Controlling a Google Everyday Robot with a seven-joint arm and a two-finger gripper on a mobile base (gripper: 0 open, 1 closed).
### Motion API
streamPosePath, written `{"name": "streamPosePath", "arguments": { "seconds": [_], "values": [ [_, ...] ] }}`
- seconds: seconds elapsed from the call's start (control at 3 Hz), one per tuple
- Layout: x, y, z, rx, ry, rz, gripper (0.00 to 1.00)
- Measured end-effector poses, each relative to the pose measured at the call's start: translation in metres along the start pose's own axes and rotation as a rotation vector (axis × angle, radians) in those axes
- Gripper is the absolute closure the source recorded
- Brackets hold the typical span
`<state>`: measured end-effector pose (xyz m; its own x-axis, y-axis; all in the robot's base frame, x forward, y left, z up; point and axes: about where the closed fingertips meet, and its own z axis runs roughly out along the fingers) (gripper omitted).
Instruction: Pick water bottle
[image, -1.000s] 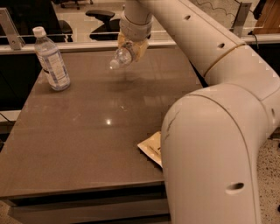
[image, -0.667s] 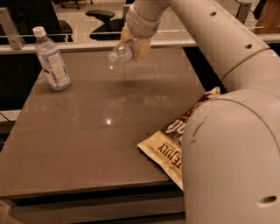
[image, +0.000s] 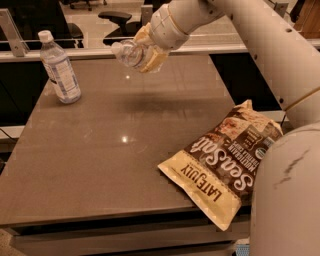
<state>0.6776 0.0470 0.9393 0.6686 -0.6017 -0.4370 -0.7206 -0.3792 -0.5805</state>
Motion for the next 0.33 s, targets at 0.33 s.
{"name": "streamPosePath", "arguments": {
  "seconds": [0.33],
  "values": [
    [0.0003, 0.0002, 0.0005, -0.002, 0.001, -0.002, 1.00]
  ]
}}
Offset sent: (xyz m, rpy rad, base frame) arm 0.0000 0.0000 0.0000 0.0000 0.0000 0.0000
